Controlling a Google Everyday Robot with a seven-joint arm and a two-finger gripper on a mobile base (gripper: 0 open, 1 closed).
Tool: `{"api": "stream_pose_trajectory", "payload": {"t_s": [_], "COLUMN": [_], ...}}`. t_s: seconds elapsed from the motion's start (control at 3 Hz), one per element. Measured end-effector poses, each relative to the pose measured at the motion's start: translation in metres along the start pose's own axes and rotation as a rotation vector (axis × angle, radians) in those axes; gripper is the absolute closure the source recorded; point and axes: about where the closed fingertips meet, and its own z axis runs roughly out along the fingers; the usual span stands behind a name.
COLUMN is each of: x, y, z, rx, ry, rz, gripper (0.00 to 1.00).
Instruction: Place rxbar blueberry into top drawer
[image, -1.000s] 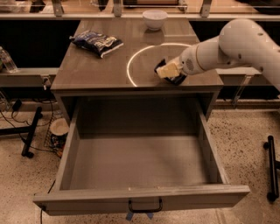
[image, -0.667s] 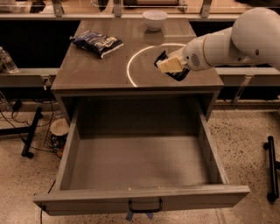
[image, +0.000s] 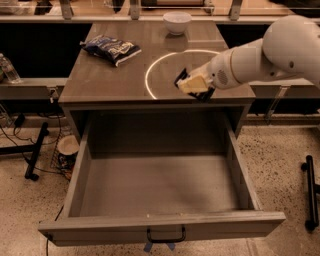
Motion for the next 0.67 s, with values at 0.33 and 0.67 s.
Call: {"api": "stream_pose_trajectory", "payload": {"t_s": [0.33, 0.67], "x": [0.045, 0.089], "y": [0.034, 0.058], "z": [0.002, 0.004], "rx": [-0.129, -0.210], "ry": [0.076, 0.131], "rz": [-0.007, -0.017], "gripper": [1.00, 1.00]}}
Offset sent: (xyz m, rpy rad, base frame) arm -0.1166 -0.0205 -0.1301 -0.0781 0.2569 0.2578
